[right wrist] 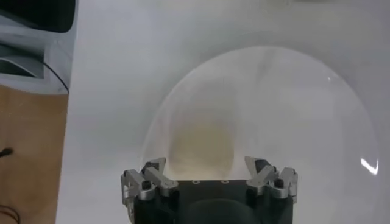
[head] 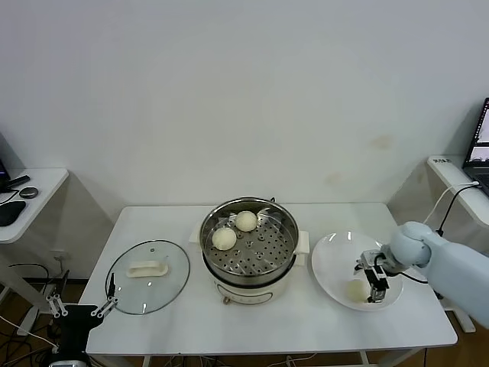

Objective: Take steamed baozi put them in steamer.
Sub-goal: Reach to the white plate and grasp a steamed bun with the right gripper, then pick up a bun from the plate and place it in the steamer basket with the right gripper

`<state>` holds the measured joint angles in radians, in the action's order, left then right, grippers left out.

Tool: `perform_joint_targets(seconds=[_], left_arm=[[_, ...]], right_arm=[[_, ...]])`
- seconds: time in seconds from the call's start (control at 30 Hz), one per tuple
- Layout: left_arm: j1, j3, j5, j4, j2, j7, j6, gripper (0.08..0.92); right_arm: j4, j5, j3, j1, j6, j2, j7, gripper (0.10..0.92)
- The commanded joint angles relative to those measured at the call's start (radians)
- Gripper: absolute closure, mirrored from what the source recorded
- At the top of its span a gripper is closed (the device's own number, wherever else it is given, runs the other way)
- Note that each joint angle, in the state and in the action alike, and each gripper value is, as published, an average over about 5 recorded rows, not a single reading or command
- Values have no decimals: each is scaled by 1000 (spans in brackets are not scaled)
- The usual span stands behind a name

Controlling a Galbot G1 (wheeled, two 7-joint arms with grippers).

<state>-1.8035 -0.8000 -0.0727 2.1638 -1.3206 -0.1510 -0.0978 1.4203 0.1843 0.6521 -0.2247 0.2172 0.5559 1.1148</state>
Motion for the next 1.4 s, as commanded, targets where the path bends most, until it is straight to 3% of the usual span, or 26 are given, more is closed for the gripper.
perform_joint_targets(seconds=[0.03, 0.33, 0.57, 0.8, 1.03, 1.23, 1.4], left_arm=[[2, -1, 1, -6, -2, -2, -3, 177], [7, -1, 1, -8, -3, -2, -3, 177], [9, 2, 1, 4, 2, -1, 0, 177], [21, 4, 9, 8, 12, 1, 2, 177], [43, 5, 22, 4, 18, 2, 6, 177], [51, 3, 25, -4, 20, 3, 8, 177], [53, -2, 26, -11, 18, 3, 7, 177]], right_arm=[[-19, 13, -7, -15, 24, 27, 12, 233], [-10, 11, -6, 9, 31, 4, 51, 471], [16, -36, 36, 128, 7, -19, 103, 570], [29, -175, 109, 468, -62, -26, 213, 559], [-10, -343, 266, 825, -166, 139, 223, 558], [125, -410, 378, 890, -234, 266, 165, 558], [167, -367, 470, 877, -358, 387, 100, 557]])
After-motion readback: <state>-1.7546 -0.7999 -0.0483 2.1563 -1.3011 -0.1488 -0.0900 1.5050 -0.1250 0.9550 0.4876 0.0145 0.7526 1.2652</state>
